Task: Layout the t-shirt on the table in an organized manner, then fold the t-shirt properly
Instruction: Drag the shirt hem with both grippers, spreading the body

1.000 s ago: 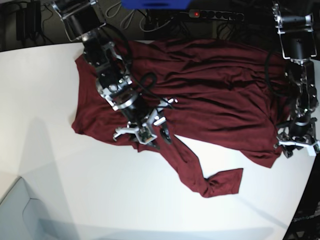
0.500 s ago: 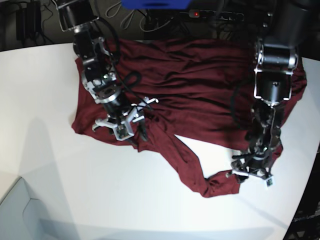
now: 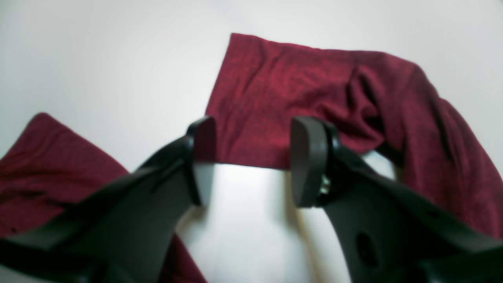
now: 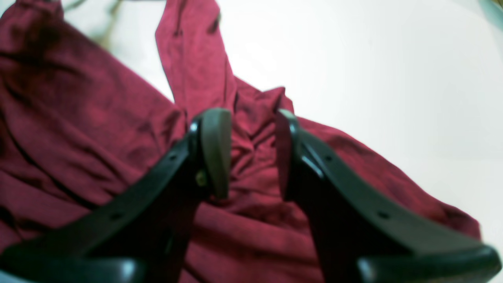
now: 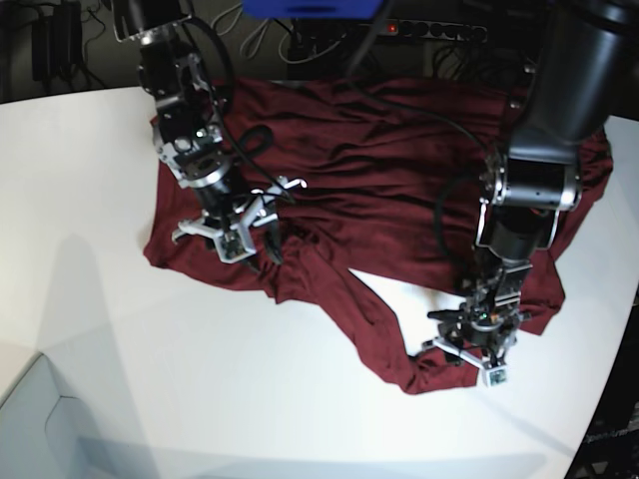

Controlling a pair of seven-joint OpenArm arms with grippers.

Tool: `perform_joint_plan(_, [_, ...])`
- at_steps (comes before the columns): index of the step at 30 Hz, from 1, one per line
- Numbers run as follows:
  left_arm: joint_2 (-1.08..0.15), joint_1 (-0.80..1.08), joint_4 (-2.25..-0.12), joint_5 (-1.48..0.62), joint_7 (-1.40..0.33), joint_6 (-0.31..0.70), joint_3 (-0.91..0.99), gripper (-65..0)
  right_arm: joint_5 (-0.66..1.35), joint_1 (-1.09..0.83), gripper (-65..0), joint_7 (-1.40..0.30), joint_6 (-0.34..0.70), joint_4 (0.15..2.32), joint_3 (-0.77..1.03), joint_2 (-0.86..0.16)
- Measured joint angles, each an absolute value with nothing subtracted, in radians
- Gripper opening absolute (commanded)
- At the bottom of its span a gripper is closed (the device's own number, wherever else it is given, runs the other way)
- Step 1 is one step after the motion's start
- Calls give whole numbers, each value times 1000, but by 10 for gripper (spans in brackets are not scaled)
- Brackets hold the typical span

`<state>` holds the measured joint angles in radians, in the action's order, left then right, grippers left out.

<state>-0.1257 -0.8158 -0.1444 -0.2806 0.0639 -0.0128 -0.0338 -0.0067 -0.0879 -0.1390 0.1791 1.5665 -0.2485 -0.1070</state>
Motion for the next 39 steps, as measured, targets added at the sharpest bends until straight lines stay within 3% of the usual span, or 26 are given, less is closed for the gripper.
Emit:
perform_joint_plan(15, [-221, -770, -151, -280, 1, -14, -34, -352, -7, -91, -450, -139, 178, 1563, -238, -114])
perform_joint_plan(20, [-218, -748, -152, -307, 23, -11, -29, -355, -2, 32, -450, -138, 178, 1487, -234, -68])
perform_joint_plan(25, [-234, -746, -186, -441, -12, 2, -29, -356, 0, 211, -450, -133, 178, 1273, -240, 6])
perform_joint_plan(33, [-370, -568, -578, -650, -227, -9, -31, -357, -4, 542, -452, -96, 179, 763, -239, 132])
perform_joint_plan(39, [-480, -395, -971, -733, -278, -15, -29, -357, -2, 657, -458, 106, 178, 450, -240, 155])
